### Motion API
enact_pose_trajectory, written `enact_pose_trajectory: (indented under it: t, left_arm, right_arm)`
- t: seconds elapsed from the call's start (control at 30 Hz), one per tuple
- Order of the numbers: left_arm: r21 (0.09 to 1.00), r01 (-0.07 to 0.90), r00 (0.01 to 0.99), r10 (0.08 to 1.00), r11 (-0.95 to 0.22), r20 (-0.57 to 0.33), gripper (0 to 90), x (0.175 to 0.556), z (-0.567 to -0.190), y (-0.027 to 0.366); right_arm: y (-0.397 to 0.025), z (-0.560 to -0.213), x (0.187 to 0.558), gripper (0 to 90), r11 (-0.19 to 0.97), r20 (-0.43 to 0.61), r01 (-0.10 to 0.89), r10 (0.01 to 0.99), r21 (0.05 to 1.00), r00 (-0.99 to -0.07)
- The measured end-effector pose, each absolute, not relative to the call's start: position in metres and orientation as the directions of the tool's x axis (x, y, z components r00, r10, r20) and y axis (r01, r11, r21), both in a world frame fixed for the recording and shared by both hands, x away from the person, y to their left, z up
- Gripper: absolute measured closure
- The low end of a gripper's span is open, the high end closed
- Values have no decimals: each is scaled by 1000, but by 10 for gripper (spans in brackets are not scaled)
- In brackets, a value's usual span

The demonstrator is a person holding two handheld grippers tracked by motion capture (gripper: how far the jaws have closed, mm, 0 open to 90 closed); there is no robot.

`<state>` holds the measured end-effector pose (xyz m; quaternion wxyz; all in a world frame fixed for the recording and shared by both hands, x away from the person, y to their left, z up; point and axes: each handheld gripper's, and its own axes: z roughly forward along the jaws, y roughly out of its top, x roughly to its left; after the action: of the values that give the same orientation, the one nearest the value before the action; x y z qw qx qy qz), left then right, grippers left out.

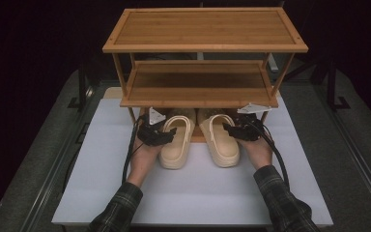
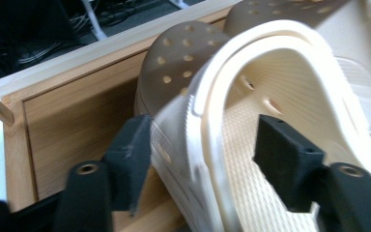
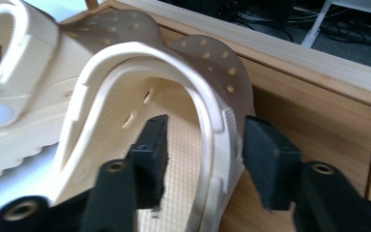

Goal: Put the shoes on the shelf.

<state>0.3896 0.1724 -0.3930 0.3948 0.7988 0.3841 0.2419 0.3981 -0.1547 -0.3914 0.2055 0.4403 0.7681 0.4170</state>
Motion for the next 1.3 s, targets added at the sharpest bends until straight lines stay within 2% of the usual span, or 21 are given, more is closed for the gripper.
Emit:
enact_pose_trajectory:
  t: [0.17,0.3,0.47,0.8,1.03,1.3]
  left_arm:
    - [800,441,650,759,-407,28,178,377,-386,187]
    - [799,439,701,713,-411,-18,136,364,-385,197]
    - [779,456,739,671,-430,-62,21,348,-395,205]
    - [761,430,777,628,-486,-38,0,325,-421,207]
    - [747,415,794,608,-520,-17,0,329,-433,191]
    - [752,415,786,618,-512,-13,0,339,-436,183]
  right_arm:
    - [-167,-385,384,334,232,130,535,823,812,-553]
    - [-177,-381,368,242,230,158,533,795,814,-585]
    - [-186,-387,347,148,268,181,541,749,797,-638]
    - [-192,-414,325,101,334,210,557,686,760,-697]
    - [-185,-424,326,74,364,208,559,670,745,-713]
    - [-176,-433,338,83,375,213,573,672,729,-709]
